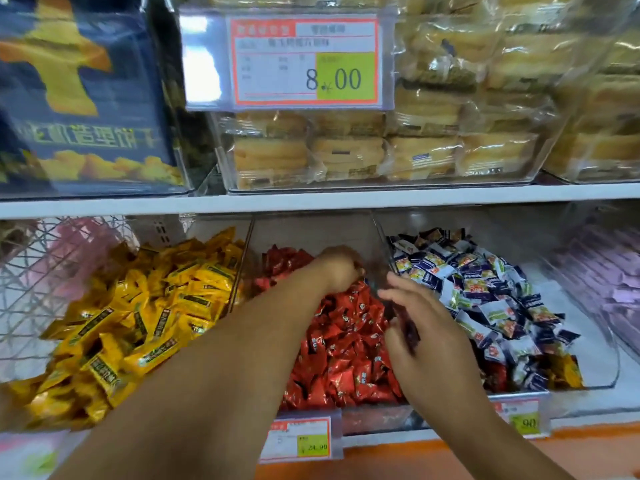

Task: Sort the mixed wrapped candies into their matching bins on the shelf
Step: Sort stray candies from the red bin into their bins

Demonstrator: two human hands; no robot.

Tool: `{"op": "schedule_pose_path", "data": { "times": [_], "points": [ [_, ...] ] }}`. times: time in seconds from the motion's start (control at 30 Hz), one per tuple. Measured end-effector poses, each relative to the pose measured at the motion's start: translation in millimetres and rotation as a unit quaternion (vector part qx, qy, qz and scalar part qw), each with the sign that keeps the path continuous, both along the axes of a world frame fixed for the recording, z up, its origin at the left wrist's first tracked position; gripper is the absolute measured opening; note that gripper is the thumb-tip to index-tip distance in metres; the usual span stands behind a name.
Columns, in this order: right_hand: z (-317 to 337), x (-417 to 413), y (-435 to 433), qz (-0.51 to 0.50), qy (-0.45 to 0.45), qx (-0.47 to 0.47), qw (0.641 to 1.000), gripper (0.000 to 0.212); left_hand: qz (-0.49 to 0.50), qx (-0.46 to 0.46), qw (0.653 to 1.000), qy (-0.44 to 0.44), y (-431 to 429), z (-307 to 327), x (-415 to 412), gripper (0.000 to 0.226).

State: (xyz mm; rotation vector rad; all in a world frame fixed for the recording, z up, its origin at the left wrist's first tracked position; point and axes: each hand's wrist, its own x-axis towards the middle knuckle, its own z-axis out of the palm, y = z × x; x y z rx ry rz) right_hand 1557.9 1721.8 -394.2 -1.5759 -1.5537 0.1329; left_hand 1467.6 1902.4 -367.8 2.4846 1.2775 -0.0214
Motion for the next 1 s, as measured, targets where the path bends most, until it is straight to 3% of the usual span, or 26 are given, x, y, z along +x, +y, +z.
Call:
{"op": "schedule_pose_path", "data": {
  "times": [0.3,0.47,0.6,0.73,1.0],
  "points": [
    [-2.8,0.9,3.3,0.003,0.014,0.026,1.000,0.039,-0.017,-0.088,0.996,-0.006,31.5,-24.8,3.1,0.033],
    [-2.3,-0.2,2.7,0.001,0.012,0.036,0.999,0.041,-0.026,-0.142,0.989,0.033,25.1,-19.6,5.8,0.041],
    [-2.3,-0.6,2.0,0.002,0.003,0.035,0.999,0.039,-0.027,-0.129,0.991,0.009,19.0,-19.4,3.3,0.032],
    [-2.7,-0.1,2.1,0.003,0.007,0.028,1.000,0.037,0.018,-0.092,0.994,-0.055,16.0,-17.7,-5.6,0.045],
    [-3.0,-0.3,0.9,-0.001,-0.006,0.031,0.999,0.036,0.029,-0.052,0.990,-0.130,4.6,11.8,-20.0,0.043]
  ]
}}
